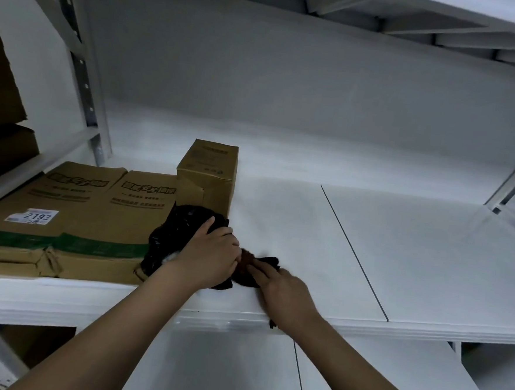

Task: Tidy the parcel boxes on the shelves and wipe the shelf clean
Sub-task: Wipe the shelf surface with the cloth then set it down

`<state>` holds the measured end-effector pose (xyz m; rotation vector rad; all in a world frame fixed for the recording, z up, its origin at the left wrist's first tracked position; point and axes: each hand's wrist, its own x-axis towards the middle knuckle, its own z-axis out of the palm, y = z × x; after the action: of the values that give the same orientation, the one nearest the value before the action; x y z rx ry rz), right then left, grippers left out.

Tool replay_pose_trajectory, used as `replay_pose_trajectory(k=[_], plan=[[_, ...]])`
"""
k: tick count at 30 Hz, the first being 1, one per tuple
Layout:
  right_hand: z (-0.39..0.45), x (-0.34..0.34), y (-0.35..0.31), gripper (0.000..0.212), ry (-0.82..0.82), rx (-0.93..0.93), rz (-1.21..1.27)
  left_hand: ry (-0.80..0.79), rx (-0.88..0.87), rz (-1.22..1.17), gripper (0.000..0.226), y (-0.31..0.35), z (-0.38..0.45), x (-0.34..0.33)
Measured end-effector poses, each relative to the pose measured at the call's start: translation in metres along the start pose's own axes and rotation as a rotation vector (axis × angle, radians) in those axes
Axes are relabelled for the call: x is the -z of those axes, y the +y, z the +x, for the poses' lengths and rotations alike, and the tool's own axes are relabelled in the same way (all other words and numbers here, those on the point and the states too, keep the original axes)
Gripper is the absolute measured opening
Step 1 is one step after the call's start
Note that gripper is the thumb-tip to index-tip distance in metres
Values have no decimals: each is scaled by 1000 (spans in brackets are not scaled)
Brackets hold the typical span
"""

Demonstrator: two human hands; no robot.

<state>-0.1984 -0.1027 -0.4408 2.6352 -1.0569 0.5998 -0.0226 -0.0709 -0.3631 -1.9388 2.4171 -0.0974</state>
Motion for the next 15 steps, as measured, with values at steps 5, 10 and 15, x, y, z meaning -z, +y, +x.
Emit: replay_pose_trajectory(k=[5,10,15], plan=[[6,-7,-28,57,24,-56,14,9,4,-10,37,1,0,0],[-26,8,-23,48,15,126,60,-7,-21,-42,36,7,0,2],[-35,14,0,54,-12,44,-11,47,-67,-96,34,10,1,0]])
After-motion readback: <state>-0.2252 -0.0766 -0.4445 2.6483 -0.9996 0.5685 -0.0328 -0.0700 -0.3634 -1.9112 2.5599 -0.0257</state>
